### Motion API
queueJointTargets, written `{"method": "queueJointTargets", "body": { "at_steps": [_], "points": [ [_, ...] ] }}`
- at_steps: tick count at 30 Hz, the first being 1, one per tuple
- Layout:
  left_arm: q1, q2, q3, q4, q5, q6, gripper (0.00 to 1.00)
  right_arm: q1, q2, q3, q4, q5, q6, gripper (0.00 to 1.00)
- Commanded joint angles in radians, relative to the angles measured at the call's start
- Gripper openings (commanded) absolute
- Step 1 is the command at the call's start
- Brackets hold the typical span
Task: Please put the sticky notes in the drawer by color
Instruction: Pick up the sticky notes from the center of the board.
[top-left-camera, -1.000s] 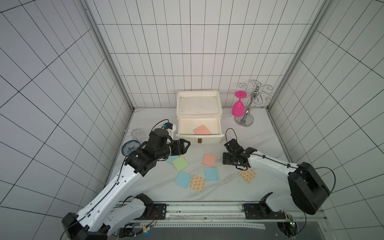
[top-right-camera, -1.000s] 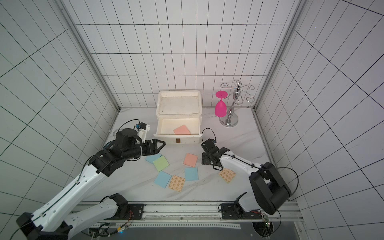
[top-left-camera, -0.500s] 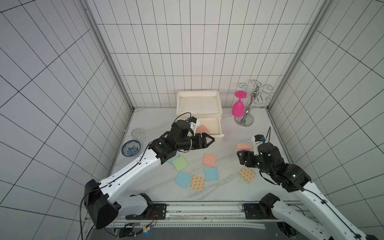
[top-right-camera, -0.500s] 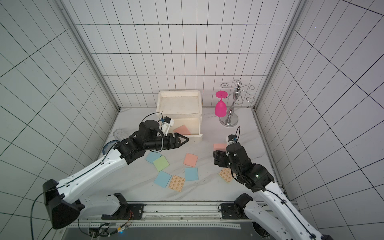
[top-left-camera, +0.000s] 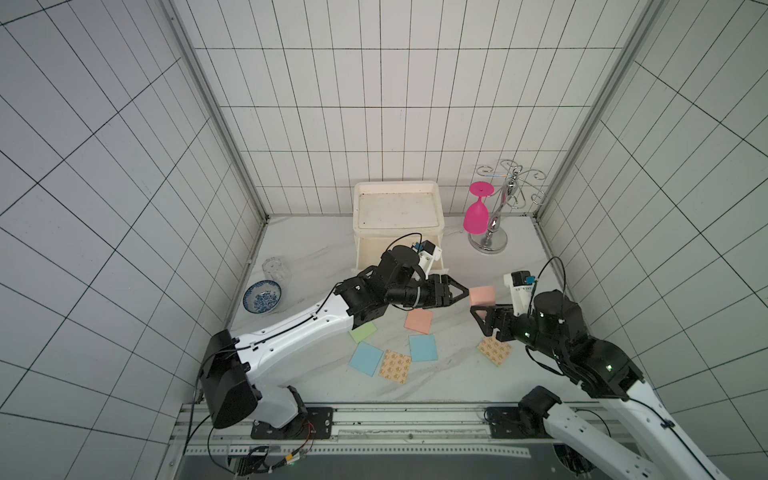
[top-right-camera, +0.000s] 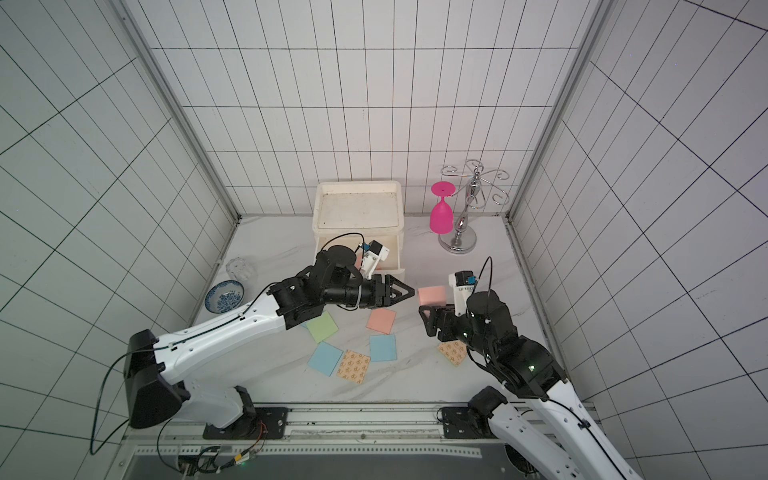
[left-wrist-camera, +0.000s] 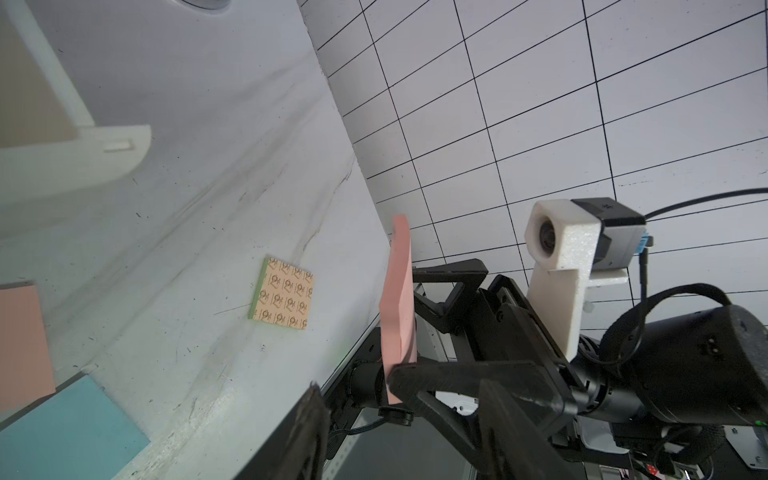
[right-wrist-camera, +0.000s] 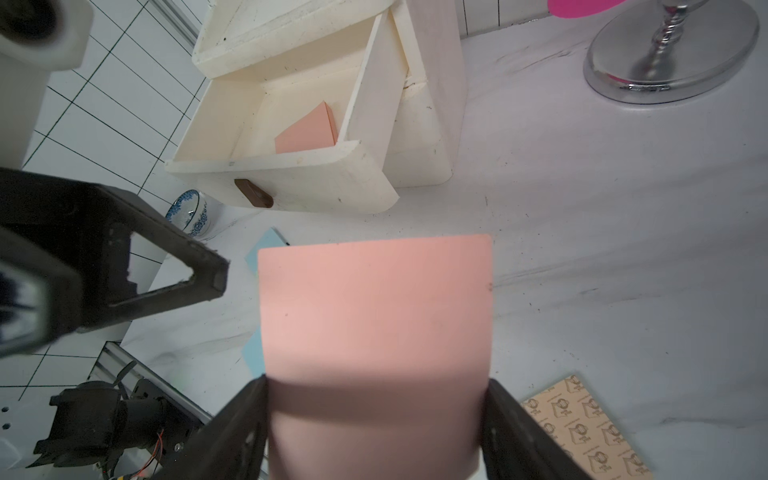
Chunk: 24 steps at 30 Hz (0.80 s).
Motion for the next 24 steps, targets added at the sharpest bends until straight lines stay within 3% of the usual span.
{"method": "queueJointTargets", "body": {
  "at_steps": [1,10,16,24],
  "points": [
    [-0.006,0.019,0.021,0.059,0.007,-0.02,0.58,-0.004,-0.007,0.044,0.052,-0.045,0.013,0.78],
    [-0.007,0.051,0.017,0.111,0.012,-0.058,0.46,-0.004,-0.008,0.049,0.073,-0.089,0.033,0.78],
    [-0.013,0.075,0.03,0.131,0.022,-0.076,0.44,-0.003,-0.008,0.044,0.096,-0.114,0.043,0.77],
    [-0.016,0.082,0.033,0.152,0.034,-0.078,0.02,-0.003,-0.011,0.038,0.098,-0.107,0.041,0.78]
  ]
}}
